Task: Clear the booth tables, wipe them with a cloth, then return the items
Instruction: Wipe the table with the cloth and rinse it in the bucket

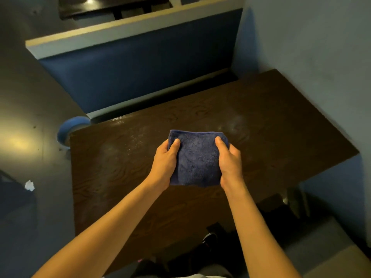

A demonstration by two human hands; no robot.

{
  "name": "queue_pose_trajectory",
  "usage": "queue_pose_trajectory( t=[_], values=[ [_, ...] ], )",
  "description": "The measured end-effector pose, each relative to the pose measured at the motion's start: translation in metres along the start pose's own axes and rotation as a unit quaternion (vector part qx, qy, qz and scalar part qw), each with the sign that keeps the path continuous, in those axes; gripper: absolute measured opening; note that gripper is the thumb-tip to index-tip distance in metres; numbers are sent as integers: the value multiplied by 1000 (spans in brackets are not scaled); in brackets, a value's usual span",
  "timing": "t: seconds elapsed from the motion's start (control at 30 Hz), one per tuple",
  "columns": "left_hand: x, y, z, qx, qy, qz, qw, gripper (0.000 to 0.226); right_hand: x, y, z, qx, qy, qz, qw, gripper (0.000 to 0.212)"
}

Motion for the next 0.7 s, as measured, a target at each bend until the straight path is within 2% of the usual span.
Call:
queue_pose_trajectory(
  t=[0.17, 0.57, 0.7],
  values=[
    [-25, 0, -13, -2, -9, -3, 1000, 25, 19, 13, 22, -1, -7, 22, 1000, 13],
    [-95, 27, -30, -22, -4, 63, 998, 22, 80, 38, 53, 37, -4, -37, 999, 16],
    [-130, 45, -33, -1, 0, 65, 998, 24, 106, 57, 58, 50, 17, -21, 998, 20]
  ],
)
Point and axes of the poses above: each hand's wrist, its own y-axis towards the middle knuckle, its own x-axis out of the back of the hand, z = x × y, the point moved 6 cm from there along y, towards the middle knuckle, and after that the axes turned 1 degree about x, right-handed, at the moved point
